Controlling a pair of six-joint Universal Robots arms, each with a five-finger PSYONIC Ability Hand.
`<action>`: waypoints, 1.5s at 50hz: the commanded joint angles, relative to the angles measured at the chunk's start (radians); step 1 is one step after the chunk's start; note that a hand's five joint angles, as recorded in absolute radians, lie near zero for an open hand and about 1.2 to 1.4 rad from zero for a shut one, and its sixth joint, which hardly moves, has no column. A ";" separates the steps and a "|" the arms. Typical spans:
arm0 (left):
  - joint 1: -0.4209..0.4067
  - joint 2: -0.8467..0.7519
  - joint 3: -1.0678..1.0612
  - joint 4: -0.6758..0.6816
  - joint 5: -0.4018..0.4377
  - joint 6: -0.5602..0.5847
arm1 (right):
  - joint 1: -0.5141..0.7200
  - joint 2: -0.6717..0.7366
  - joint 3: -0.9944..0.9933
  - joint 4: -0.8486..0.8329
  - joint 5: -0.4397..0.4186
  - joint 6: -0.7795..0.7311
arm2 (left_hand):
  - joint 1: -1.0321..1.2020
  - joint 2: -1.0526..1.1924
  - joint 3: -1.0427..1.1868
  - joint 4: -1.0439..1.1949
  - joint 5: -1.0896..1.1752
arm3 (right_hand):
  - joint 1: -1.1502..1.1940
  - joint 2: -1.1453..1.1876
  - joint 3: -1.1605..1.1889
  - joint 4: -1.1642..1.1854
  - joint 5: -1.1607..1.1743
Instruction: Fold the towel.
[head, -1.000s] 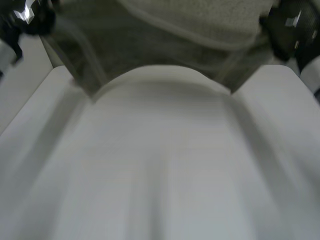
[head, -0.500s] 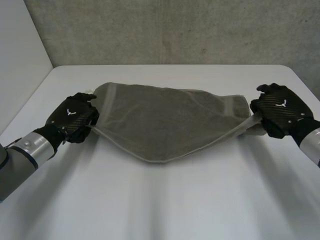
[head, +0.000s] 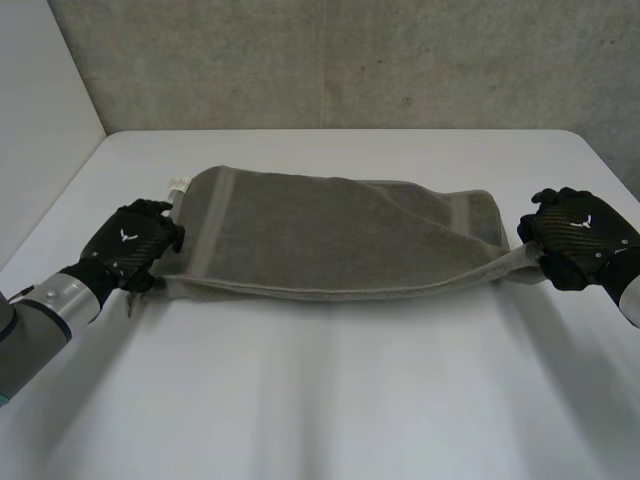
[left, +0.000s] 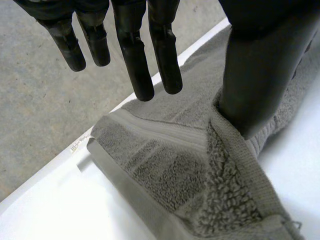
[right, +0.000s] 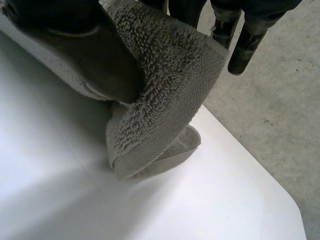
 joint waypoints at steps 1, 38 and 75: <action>-0.002 0.000 -0.010 -0.009 0.001 0.027 | -0.001 0.003 0.010 0.001 0.007 0.000 | -0.032 -0.034 -0.045 -0.056 -0.004 | -0.152 -0.144 -0.033 -0.053 -0.154; 0.174 0.617 0.016 -0.618 0.148 0.014 | -0.156 -0.235 -0.142 0.633 -0.171 -0.291 | 0.646 0.644 -0.045 -0.056 0.674 | 0.073 0.081 -0.033 -0.053 0.071; -0.099 -0.210 0.597 -0.494 -0.113 0.013 | 0.157 0.293 -0.414 0.063 0.192 -0.124 | 0.646 0.644 -0.045 -0.056 0.674 | 0.073 0.081 -0.033 -0.053 0.071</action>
